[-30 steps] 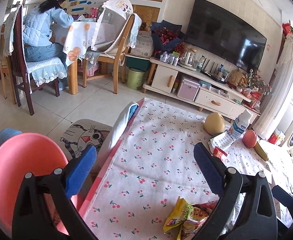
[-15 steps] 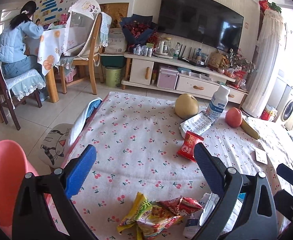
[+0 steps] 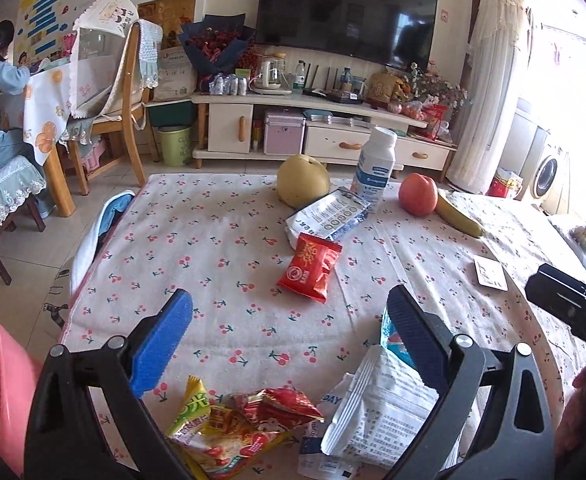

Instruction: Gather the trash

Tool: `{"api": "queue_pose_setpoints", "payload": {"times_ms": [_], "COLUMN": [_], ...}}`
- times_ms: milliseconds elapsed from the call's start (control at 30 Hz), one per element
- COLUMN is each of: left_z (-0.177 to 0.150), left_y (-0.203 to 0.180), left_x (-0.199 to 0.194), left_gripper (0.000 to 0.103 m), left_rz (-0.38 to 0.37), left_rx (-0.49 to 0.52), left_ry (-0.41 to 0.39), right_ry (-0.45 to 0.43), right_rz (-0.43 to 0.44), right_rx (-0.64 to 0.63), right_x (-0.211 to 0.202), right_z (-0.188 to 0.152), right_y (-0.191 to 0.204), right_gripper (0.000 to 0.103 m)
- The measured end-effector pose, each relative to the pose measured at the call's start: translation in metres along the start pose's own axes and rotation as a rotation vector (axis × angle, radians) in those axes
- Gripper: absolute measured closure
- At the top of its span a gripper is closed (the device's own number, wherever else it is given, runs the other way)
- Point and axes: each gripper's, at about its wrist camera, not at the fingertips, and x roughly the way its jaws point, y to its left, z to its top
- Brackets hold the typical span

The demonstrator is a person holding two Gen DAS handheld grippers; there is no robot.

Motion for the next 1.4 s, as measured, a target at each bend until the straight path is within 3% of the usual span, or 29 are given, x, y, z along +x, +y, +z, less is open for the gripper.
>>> {"api": "queue_pose_setpoints", "payload": {"times_ms": [400,467,800,1033,1267,1400], "left_z": [-0.002,-0.001,-0.001,-0.001,0.003,0.009], "left_y": [-0.015,-0.015,-0.015,-0.018,-0.024,-0.031], "left_x": [0.019,0.02,0.025,0.026,0.031,0.039], "left_gripper": [0.005,0.005,0.005,0.005,0.005,0.005], "left_rz": [-0.071,-0.076,-0.091,-0.098,-0.148,-0.166], "left_rx": [0.023,0.02,0.023,0.022,0.016,0.024], "left_ry": [0.067,0.072,0.087,0.093,0.131,0.167], "right_ry": [0.146,0.159,0.252,0.269,0.262,0.249], "right_rz": [-0.212,-0.219,-0.305,-0.379,-0.341,-0.218], "right_rx": [0.234,0.244,0.168,0.032,0.026,0.076], "right_x": [0.065,0.073,0.118,0.137,0.137,0.134], "right_z": [0.01,0.01,0.006,0.008,0.005,0.006], "right_y": [-0.146,-0.155,-0.152,-0.142,-0.14,-0.131], "right_gripper": [0.01,0.017,0.02,0.037,0.039,0.039]}}
